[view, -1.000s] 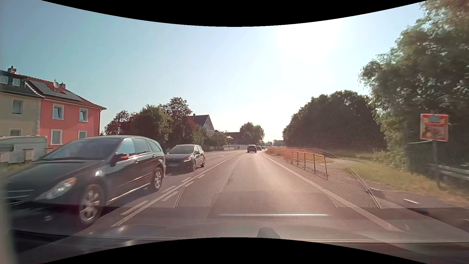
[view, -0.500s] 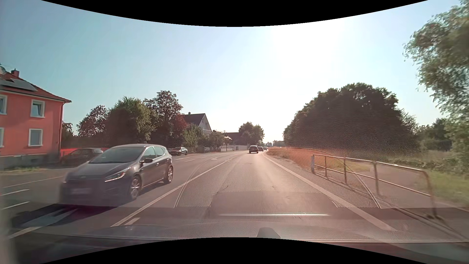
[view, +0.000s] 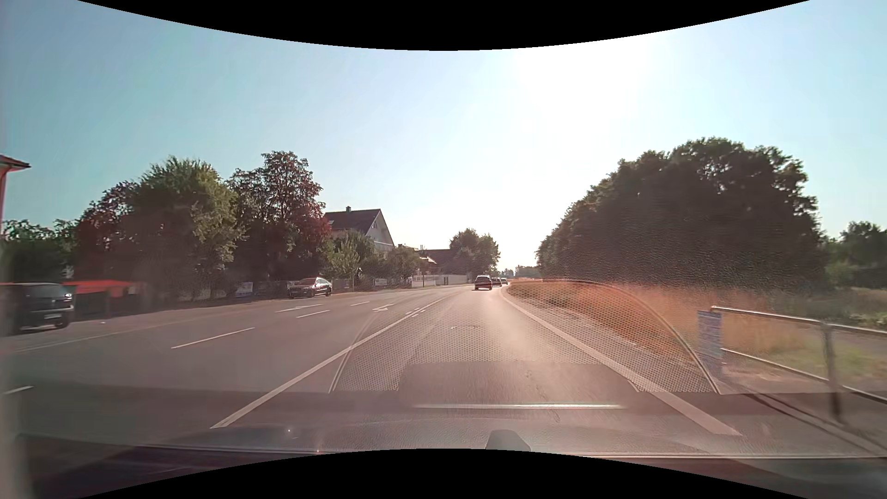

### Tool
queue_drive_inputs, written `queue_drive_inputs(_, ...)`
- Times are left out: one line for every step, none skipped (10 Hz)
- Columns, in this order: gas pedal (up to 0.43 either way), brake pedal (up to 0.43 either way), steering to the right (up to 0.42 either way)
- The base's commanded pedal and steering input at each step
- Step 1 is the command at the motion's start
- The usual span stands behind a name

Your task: Follow the waypoints while adhering to traffic rules and regulations

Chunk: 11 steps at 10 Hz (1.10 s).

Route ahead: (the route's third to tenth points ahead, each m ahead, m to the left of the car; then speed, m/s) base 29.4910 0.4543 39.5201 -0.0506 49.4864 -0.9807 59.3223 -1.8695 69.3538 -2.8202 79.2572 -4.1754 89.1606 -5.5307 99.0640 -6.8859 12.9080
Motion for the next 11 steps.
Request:
queue_drive_inputs(0.059,0.000,-0.001)
queue_drive_inputs(0.059,0.000,-0.001)
queue_drive_inputs(0.059,0.000,-0.001)
queue_drive_inputs(0.059,0.000,0.000)
queue_drive_inputs(0.059,0.000,0.000)
queue_drive_inputs(0.059,0.000,0.002)
queue_drive_inputs(0.059,0.000,0.005)
queue_drive_inputs(0.059,0.000,0.006)
queue_drive_inputs(0.059,0.000,0.006)
queue_drive_inputs(0.059,0.000,0.006)
queue_drive_inputs(0.059,0.000,0.006)
